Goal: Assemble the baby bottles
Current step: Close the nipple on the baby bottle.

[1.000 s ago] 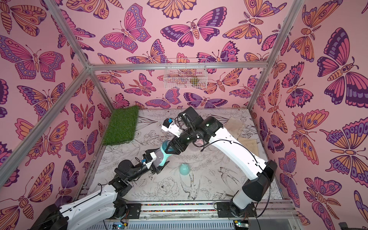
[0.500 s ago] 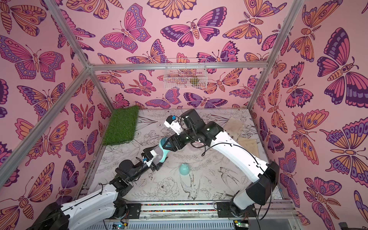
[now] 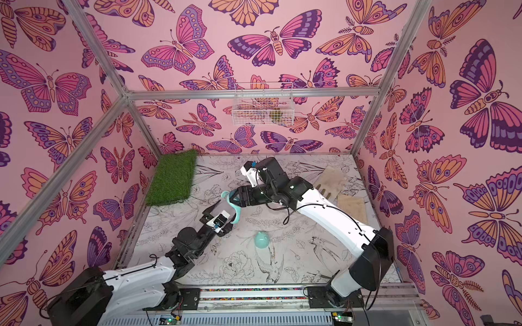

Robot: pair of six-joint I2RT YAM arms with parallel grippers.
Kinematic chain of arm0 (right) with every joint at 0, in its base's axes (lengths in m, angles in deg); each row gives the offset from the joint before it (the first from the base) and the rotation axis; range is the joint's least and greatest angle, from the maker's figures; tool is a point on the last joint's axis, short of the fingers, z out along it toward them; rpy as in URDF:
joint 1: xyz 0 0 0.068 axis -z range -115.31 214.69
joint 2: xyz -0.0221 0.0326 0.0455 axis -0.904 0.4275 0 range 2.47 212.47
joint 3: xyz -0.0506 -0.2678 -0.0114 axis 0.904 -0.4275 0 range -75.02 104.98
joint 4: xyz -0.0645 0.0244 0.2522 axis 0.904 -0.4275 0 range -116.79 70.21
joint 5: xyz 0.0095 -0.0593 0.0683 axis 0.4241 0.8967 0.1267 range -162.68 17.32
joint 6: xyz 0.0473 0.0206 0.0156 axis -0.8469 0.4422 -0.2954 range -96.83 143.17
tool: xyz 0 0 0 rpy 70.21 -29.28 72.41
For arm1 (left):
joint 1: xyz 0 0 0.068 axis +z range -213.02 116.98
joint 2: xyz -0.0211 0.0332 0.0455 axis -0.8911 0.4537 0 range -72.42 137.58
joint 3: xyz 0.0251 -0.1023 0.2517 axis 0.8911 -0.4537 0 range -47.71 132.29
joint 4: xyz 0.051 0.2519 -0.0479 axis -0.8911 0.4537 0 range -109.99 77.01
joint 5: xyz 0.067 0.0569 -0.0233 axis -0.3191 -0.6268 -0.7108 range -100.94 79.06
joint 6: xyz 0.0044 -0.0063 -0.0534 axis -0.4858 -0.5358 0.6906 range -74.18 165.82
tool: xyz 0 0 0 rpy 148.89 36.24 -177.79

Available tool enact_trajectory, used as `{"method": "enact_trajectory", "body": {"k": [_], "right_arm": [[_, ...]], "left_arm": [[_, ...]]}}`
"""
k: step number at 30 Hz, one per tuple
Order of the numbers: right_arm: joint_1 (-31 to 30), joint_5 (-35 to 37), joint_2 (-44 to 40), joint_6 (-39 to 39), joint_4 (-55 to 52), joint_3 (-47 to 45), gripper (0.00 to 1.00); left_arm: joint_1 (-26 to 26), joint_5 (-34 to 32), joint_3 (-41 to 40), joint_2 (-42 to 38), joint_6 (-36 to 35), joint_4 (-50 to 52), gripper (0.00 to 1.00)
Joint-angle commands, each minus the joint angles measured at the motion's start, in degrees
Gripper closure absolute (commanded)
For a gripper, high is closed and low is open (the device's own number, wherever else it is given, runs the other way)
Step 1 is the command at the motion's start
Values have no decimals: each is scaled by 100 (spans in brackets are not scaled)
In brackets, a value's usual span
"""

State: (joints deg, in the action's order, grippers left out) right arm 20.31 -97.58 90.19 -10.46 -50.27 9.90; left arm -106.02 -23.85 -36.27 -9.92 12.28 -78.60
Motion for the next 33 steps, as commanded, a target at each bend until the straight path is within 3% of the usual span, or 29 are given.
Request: {"method": "enact_trajectory", "body": {"k": [1,7,14,19,24,33], "right_arm": [[-374,-153,76,-898,963,-185,81],[-475,318,-24,-1322,1222,-284,73],[-475,329,-405,-24,723,-68,32],[-480,368,-743,725,303,125,12],[-469,393,-1098,1270,-85,250,7],[-467,648,-1509,2011,-987,549,7]], "left_arm": [[-402,56,301,220,-1085,-1025,100],[-560,-160,302,372,-1210,-1311,100],[-558,95,375,113,-592,-903,100],[-527,484,493,-108,122,-603,100],[-450,919,683,-247,767,-232,100],[-188,1352,682,-80,1697,-590,100]]}}
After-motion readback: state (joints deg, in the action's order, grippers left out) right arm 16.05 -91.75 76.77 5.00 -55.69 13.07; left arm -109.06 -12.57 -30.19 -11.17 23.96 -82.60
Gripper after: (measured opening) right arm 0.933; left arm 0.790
